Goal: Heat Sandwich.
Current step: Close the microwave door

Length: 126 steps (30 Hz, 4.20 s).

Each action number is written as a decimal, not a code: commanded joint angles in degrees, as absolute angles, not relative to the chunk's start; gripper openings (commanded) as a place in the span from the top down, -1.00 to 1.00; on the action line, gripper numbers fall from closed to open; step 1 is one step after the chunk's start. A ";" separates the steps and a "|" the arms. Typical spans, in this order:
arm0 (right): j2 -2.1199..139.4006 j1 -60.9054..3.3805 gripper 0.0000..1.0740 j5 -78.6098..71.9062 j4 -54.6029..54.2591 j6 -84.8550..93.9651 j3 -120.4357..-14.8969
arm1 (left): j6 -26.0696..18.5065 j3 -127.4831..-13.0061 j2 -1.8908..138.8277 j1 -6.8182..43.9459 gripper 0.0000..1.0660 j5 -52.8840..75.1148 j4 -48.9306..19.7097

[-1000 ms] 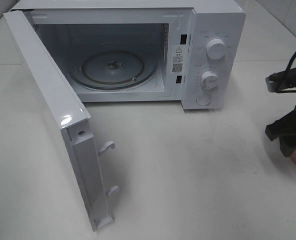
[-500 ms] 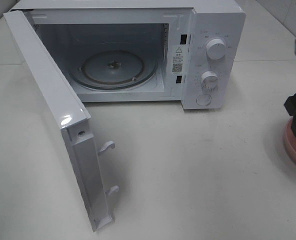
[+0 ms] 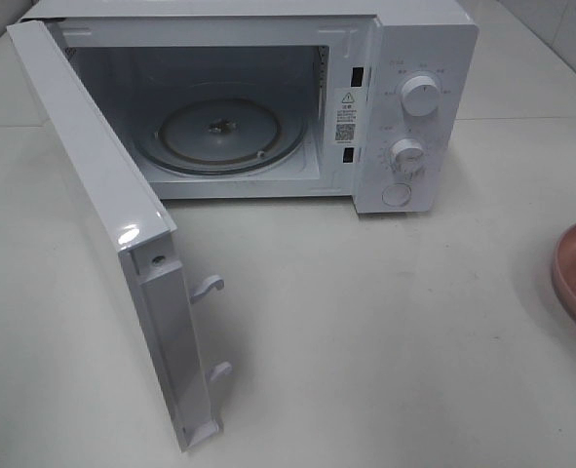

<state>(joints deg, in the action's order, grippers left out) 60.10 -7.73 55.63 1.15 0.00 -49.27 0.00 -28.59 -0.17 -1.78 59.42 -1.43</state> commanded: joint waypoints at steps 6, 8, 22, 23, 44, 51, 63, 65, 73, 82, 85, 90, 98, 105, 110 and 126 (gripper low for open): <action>49.85 -7.56 -0.43 61.31 1.72 0.74 -49.39 | 0.00 -28.30 -1.49 -2.01 -0.90 58.84 -1.55; 47.73 -7.56 -0.43 62.34 1.83 0.57 -49.39 | 0.00 -28.30 -1.49 -2.01 -0.90 58.84 -1.55; 28.07 -7.56 -0.42 63.54 5.90 -2.75 -45.78 | 0.00 -28.30 -1.49 -2.01 -0.90 58.84 -1.55; 24.69 -7.56 -0.42 63.37 7.05 -3.67 -43.66 | 0.00 -28.30 -1.49 -2.01 -0.90 58.84 -1.55; 1.60 -7.56 -0.42 59.36 6.25 -3.21 -29.05 | 0.00 -28.30 -1.49 -2.01 -0.90 58.84 -1.55; -1.78 -7.56 -0.42 59.36 6.02 -3.04 -28.99 | 0.00 -28.30 -1.38 -2.01 -0.90 58.84 -1.55; -1.78 -7.56 -0.42 59.36 6.02 -3.09 -28.99 | 0.00 -28.30 -1.43 -2.01 -0.90 58.84 -1.55; -1.78 -7.56 -0.42 59.36 6.02 -3.09 -28.99 | 0.00 -28.30 -1.43 -2.01 -0.90 58.84 -1.55; -1.78 -7.56 -0.42 59.36 6.02 -3.15 -28.99 | 0.00 -28.30 -1.43 -2.01 -0.90 58.84 -1.55; -1.78 -7.56 -0.42 59.36 6.02 -3.15 -28.99 | 0.00 -28.30 -1.43 -2.01 -0.90 58.84 -1.55; -1.78 -7.56 -0.42 59.36 6.02 -3.15 -28.99 | 0.00 -28.30 -1.43 -2.01 -0.90 58.84 -1.55; -1.78 -7.56 -0.42 59.36 6.02 -3.15 -28.99 | 0.00 -28.30 -1.38 -2.01 -0.90 58.84 -1.55; -1.78 -7.56 -0.42 59.36 6.02 -3.15 -28.99 | 0.00 -28.30 -1.38 -2.01 -0.90 58.84 -1.55; -1.78 -7.56 -0.42 59.36 6.02 -3.15 -28.99 | 0.00 -30.54 -1.15 -2.01 -0.90 56.09 -0.34; -1.78 -7.56 -0.42 59.36 6.02 -3.15 -28.99 | 0.00 -31.86 4.18 -2.01 -0.81 54.77 -0.40; -1.78 -7.56 -0.42 59.36 6.02 -3.15 -28.99 | 0.46 -31.40 20.17 -2.01 0.56 41.94 -0.52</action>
